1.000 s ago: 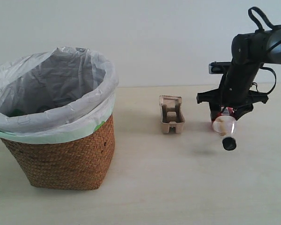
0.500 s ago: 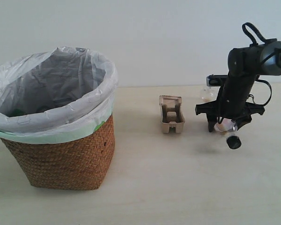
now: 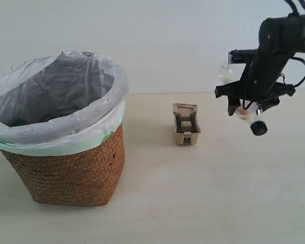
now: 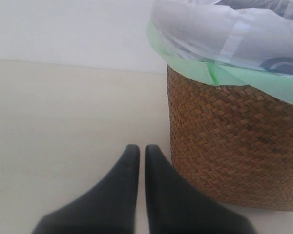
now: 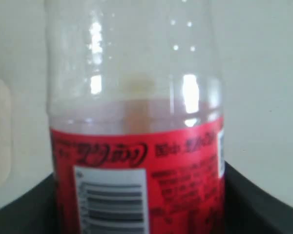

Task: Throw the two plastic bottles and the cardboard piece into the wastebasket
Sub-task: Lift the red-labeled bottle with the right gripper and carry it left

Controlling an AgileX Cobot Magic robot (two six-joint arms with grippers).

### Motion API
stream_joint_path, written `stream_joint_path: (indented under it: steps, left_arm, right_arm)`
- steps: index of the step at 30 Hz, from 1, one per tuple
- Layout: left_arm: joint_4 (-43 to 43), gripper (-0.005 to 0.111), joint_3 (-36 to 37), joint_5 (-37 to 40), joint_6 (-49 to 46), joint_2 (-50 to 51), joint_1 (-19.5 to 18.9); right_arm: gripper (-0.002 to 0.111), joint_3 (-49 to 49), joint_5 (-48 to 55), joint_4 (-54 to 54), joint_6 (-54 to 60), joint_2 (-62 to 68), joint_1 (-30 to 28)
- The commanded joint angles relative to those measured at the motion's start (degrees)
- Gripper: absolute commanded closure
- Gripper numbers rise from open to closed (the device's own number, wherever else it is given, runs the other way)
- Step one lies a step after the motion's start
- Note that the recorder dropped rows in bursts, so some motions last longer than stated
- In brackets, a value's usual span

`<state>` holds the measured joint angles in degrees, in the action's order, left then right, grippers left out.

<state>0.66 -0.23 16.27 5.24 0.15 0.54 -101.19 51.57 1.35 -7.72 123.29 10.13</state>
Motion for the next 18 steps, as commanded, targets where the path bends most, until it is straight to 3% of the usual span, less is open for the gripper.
stream_joint_path:
  steps: [1,3,13,18]
  left_arm:
    - [0.3,0.103,0.2,-0.4,0.3,-0.1,0.0]
    - [0.3,0.103,0.2,-0.4,0.3,-0.1,0.0]
    - [0.3,0.103,0.2,-0.4,0.3,-0.1,0.0]
    - [0.3,0.103,0.2,-0.4,0.3,-0.1,0.0]
  right_arm:
    - [0.108,0.8,0.5,0.5,2.0,-7.3,-0.3]
    - [0.108,5.4,-4.6,0.5,2.0,-11.5,-0.3]
    - [0.108,45.8,-53.6,-2.5,2.0,-33.5,2.2]
    - [0.108,50.5,-57.5,-2.1,2.2,-35.7,10.8]
